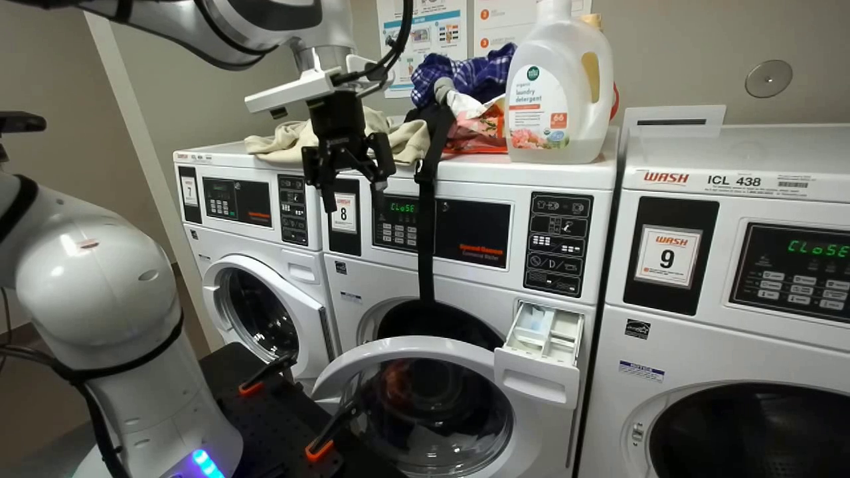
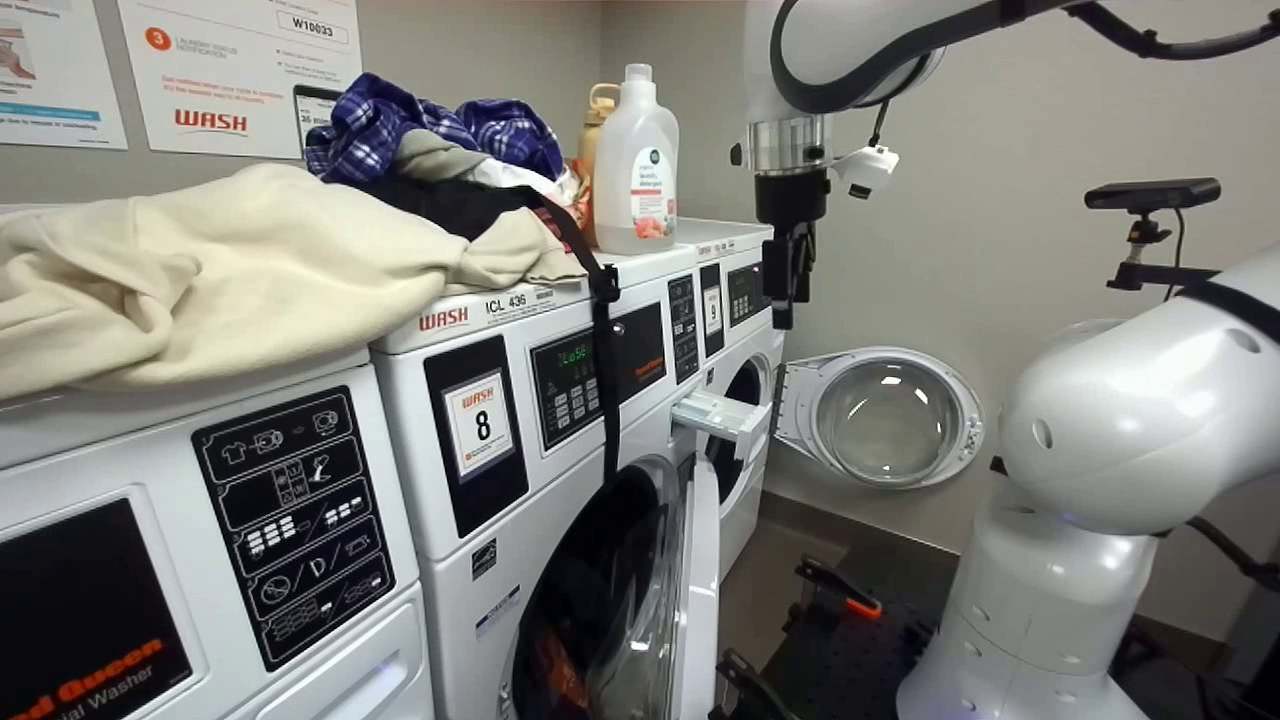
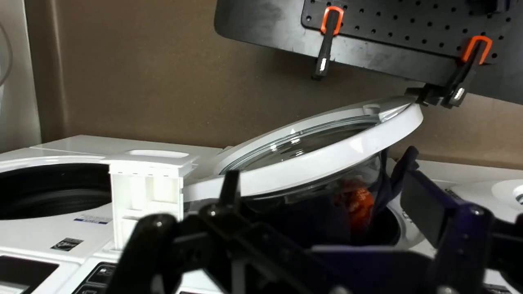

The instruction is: Pour the detergent into the washing machine.

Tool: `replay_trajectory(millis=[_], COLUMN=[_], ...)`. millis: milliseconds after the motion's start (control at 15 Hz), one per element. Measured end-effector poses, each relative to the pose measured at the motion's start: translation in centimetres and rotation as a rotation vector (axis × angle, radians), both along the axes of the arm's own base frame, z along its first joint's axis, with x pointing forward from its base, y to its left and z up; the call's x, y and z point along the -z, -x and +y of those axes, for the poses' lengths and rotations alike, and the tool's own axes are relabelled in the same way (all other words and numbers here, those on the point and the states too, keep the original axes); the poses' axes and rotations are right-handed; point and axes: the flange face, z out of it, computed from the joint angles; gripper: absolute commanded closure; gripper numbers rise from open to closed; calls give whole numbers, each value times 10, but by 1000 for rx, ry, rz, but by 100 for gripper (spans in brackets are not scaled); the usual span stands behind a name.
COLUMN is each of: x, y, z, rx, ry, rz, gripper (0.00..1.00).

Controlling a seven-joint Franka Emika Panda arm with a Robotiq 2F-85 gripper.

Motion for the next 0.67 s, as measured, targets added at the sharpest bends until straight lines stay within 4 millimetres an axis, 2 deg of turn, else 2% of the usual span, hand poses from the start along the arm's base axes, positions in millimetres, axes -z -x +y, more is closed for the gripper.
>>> replay_trajectory(millis=[267,667], x=[-30,-68], y=[-37,-120], z=[-48,-143], rx=[-1,-108], ry=[30,-5], rz=[-95,-310], gripper=[0,0])
